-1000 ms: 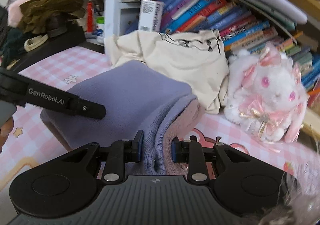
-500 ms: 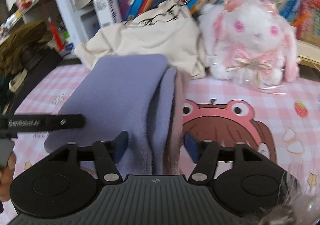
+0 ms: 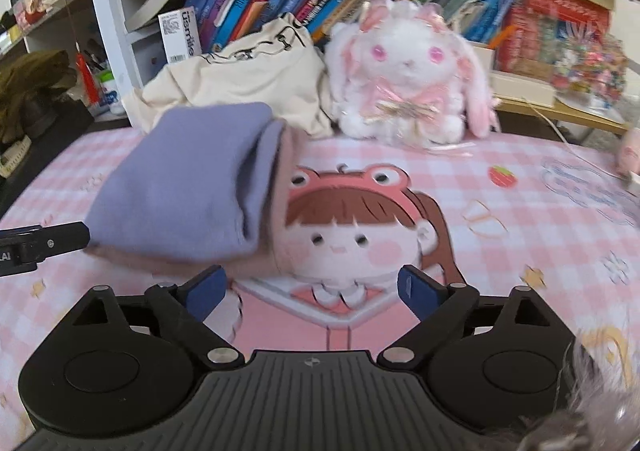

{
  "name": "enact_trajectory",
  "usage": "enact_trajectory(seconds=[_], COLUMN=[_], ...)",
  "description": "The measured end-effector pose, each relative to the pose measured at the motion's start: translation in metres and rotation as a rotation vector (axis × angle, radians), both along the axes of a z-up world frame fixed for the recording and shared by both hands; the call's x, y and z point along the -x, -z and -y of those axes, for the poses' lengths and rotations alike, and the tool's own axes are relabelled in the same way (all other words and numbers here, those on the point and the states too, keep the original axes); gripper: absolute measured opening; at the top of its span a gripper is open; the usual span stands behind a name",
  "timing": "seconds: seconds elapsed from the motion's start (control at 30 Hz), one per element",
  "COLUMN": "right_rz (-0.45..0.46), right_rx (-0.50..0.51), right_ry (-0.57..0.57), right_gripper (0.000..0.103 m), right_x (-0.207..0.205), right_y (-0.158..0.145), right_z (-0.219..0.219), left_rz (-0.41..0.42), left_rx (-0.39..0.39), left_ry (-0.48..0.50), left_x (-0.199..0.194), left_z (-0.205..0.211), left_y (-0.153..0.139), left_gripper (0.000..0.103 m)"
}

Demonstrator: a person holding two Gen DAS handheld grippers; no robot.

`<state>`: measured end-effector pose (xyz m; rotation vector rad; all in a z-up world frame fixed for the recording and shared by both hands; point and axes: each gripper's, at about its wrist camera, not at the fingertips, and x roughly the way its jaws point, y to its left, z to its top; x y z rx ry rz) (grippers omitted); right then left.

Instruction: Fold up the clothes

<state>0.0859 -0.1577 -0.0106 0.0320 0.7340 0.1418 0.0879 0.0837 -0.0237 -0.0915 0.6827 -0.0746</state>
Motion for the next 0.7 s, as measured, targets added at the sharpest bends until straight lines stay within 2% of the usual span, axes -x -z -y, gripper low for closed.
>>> enact_trajectory(seconds=[0.17, 0.4, 0.7], right_rz=[0.011, -0.004, -0.021], right_rx=[0.049, 0.037, 0.049], right_ry=[0.034, 0.058, 0.062], right_gripper=[0.102, 0.103, 0.103], right_x=[0.027, 0.054, 0.057], right_y=[0.006, 0.017, 0.023], right_z=[-0.002, 0.001, 0.003], left_rz=[-0.004, -0.006, -0.015], left_rx=[-0.040, -0.073, -0.098], left_ry=[-0.013, -0.016, -0.043], left_x=[0.020, 0.044, 0.049], left_z=[0.014, 0.029, 0.032], left_y=[0.008, 0.016, 0.019], left_gripper=[0.096, 0.097, 0.097])
